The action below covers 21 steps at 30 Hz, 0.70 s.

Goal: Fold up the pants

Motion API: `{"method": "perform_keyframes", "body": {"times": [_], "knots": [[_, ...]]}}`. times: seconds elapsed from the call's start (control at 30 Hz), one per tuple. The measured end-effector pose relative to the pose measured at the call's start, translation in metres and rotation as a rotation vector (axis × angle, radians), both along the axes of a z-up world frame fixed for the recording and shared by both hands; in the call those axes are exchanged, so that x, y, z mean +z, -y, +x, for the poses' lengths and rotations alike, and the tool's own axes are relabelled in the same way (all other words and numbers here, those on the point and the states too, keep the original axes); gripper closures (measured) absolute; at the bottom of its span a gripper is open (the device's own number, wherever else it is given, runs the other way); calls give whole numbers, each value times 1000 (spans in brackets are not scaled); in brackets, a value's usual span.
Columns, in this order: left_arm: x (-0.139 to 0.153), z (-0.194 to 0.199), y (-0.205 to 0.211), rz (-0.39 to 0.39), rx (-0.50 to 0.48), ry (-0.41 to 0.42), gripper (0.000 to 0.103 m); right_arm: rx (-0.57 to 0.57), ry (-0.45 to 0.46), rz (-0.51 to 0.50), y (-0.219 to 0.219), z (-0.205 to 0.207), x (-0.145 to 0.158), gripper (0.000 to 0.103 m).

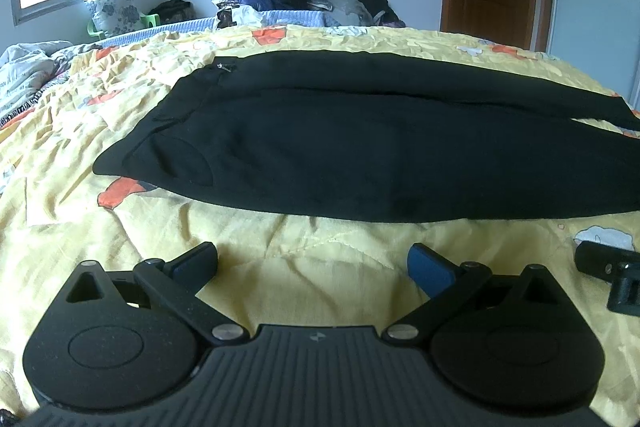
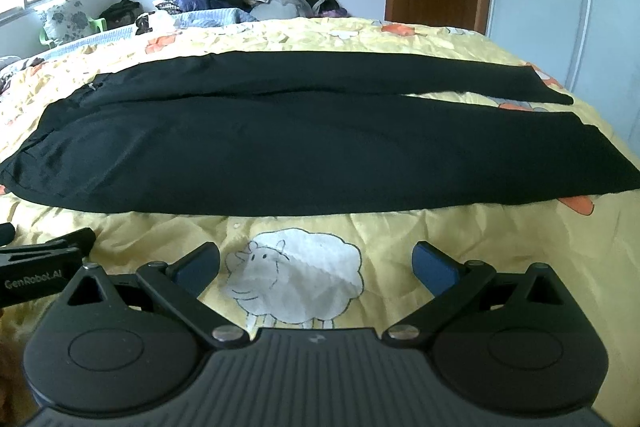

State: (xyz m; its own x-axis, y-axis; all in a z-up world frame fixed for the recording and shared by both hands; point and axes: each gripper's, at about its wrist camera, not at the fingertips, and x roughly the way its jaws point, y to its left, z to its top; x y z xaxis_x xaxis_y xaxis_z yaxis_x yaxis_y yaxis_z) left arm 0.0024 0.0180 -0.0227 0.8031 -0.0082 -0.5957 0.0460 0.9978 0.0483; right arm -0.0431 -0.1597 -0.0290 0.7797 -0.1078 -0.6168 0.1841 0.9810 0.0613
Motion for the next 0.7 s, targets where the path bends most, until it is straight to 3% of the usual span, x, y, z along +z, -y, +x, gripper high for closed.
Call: {"method": "perform_keyframes", "body": {"times": [0.7], "knots": [[-3, 2, -2, -31, 5, -8, 0, 4, -13, -8, 1, 4, -10, 0]]}}
